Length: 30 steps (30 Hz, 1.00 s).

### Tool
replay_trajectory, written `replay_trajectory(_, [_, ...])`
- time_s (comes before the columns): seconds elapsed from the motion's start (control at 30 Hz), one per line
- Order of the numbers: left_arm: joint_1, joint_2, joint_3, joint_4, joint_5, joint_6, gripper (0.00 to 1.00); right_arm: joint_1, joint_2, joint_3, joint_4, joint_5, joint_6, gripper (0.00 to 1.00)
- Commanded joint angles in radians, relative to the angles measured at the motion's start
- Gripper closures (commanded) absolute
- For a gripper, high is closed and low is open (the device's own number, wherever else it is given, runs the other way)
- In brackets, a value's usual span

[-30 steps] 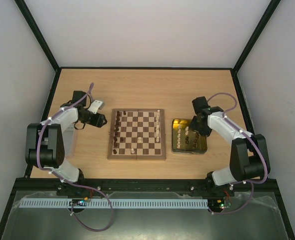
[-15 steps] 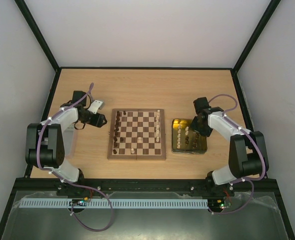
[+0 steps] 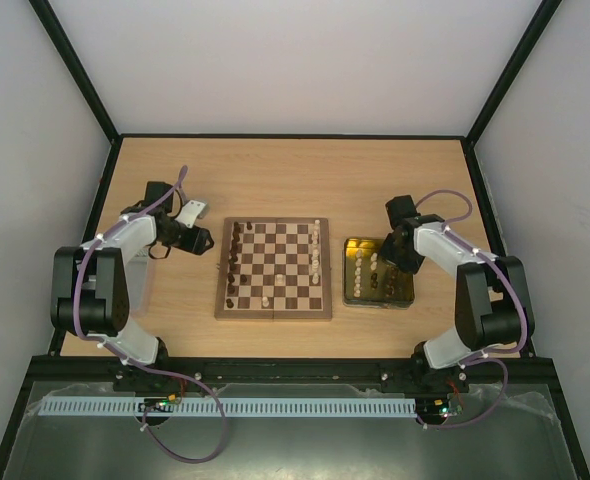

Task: Set up the chess pieces on the board
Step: Pick up the chess piece from the storage box, then move the chessboard to the center of the board.

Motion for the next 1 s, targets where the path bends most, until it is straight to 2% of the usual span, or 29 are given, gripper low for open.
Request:
replay_trajectory(0.0, [0.004, -0.008, -0.013, -0.005, -0.002, -0.003, 0.37, -0.007, 0.012, -0.010, 0.008, 0.017, 0.005, 0.80])
replay_trajectory(0.13, [0.004, -0.006, -0.017, 0.001, -0.010, -0.003, 0.37, -0.008, 0.016, -0.007, 0.006, 0.023, 0.004, 0.82])
replay_trajectory(0.37, [0.004, 0.031, -0.023, 0.011, -0.054, -0.006, 0.45, -0.011, 0.016, 0.000, 0.004, 0.024, 0.001, 0.89])
replay_trajectory(0.47, [0.002, 0.054, -0.016, 0.008, -0.052, -0.009, 0.57, -0.011, 0.008, 0.007, -0.004, 0.025, -0.001, 0.95])
replay_trajectory(0.6, [-0.009, 0.074, -0.010, 0.005, -0.040, -0.012, 0.69, -0.011, -0.018, 0.022, -0.023, 0.038, -0.005, 0.98])
replay_trajectory(0.7, [-0.025, 0.089, -0.009, 0.004, -0.040, -0.016, 0.70, -0.011, -0.035, 0.038, -0.041, 0.039, -0.007, 0.98])
replay_trajectory(0.97, [-0.062, 0.136, 0.005, 0.004, -0.029, -0.027, 0.81, -0.011, -0.081, 0.115, -0.107, 0.049, -0.020, 0.98])
